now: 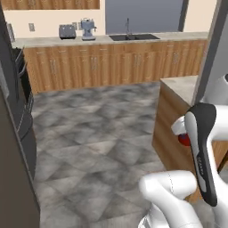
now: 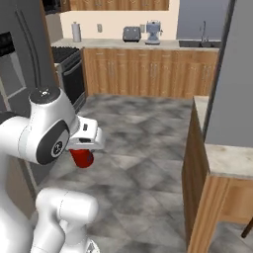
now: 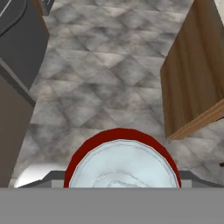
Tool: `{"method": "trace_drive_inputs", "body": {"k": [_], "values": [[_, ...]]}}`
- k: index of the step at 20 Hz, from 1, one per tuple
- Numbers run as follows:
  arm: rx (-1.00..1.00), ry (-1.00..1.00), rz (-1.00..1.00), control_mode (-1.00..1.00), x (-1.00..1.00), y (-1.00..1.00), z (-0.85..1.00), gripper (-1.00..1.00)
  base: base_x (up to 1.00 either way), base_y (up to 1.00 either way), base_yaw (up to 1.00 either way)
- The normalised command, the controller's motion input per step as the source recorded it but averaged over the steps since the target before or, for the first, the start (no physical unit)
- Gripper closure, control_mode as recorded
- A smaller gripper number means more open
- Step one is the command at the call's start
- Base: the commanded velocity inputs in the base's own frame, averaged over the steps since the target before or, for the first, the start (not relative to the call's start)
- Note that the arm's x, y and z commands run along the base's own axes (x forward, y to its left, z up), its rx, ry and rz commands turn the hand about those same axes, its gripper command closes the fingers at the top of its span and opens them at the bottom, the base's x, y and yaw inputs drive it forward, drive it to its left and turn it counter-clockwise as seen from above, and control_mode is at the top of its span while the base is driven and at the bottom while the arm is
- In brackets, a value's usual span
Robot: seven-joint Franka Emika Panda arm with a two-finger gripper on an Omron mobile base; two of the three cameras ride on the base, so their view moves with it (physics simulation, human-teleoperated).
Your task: Four empty soda cans are scattered around the kitchen. Gather all the cans and cluster them next to the stove for recycling.
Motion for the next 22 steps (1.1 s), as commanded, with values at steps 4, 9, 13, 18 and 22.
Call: {"method": "trace_drive_inputs", "body": {"k": [4, 9, 13, 18, 22], "values": [[0.0, 0.0, 0.0, 1.0, 0.0, 0.0, 0.0, 1.0, 0.65, 0.84, 0.04], [0.0, 0.0, 0.0, 1.0, 0.0, 0.0, 0.0, 1.0, 1.0, 0.56, 0.0], [0.0, 0.0, 0.0, 1.0, 0.0, 0.0, 0.0, 1.0, 1.0, 0.18, 0.0], [0.0, 0.0, 0.0, 1.0, 0.0, 0.0, 0.0, 1.0, 1.0, -0.12, 0.0], [0.0, 0.0, 0.0, 1.0, 0.0, 0.0, 0.0, 1.0, 1.0, -0.06, 0.0]]}}
